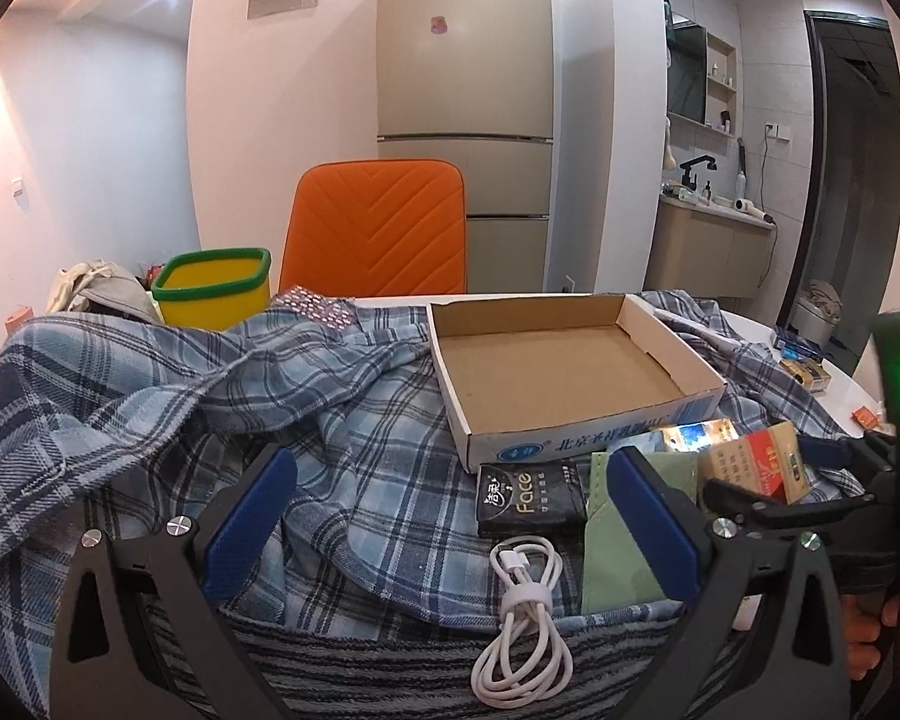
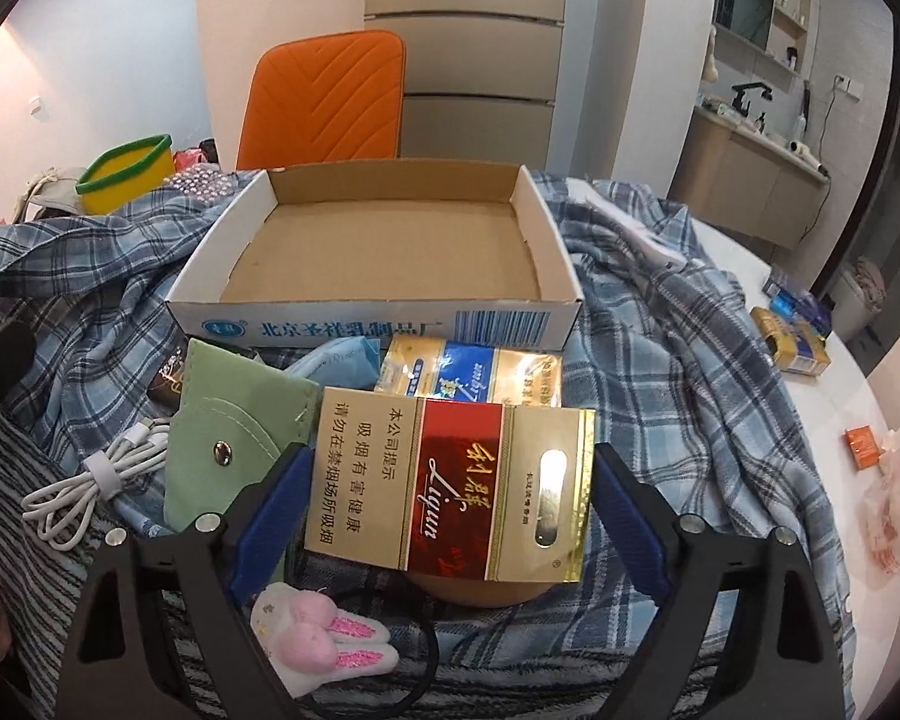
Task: Organize soft objects
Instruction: 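Lower the left tool onto the white cable while the right tool grasps the Liqun pack, then lift the white cable with the left tool while the right tool lifts the Liqun pack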
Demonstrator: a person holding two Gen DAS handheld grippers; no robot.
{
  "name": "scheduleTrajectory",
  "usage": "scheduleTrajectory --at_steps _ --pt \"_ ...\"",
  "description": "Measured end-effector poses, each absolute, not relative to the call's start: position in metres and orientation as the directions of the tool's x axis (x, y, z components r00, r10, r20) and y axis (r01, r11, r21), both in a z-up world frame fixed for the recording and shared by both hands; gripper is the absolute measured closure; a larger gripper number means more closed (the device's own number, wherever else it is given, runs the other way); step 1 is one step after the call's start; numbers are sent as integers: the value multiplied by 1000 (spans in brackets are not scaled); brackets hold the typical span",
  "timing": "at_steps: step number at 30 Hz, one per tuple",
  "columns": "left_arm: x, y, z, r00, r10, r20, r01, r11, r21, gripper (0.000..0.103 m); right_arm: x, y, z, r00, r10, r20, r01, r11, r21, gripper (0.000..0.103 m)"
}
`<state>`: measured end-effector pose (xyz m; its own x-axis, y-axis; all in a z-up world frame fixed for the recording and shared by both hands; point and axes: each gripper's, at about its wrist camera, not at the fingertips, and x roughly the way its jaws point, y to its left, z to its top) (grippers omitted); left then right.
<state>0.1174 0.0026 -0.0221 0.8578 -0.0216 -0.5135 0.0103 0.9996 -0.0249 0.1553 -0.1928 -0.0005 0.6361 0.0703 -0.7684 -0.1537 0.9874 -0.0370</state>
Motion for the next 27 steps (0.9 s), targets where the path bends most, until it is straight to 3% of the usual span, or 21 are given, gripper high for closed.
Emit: scheduleTrajectory --at_steps 8,10,16,23,26,27 --pt "135 9 -36 773 -103 -626 58 994 -93 2 139 -201 19 714 121 -690 -159 987 8 11" --pt "139 8 -41 745 -126 -654 76 992 -105 16 137 -202 21 720 129 -682 -164 986 13 11" --pt "156 6 -71 581 -197 -790 94 980 -175 40 135 -198 22 725 117 -679 -167 986 -8 11" --pt "154 1 -80 508 -233 -829 125 972 -197 42 133 -195 22 729 111 -675 -174 984 -26 11" --pt "156 -8 -86 477 -217 -852 147 975 -166 54 134 -194 22 726 109 -678 -173 985 -26 11" --pt "155 -10 -86 480 -216 -850 153 975 -161 68 135 -195 22 726 109 -679 -172 985 -25 11"
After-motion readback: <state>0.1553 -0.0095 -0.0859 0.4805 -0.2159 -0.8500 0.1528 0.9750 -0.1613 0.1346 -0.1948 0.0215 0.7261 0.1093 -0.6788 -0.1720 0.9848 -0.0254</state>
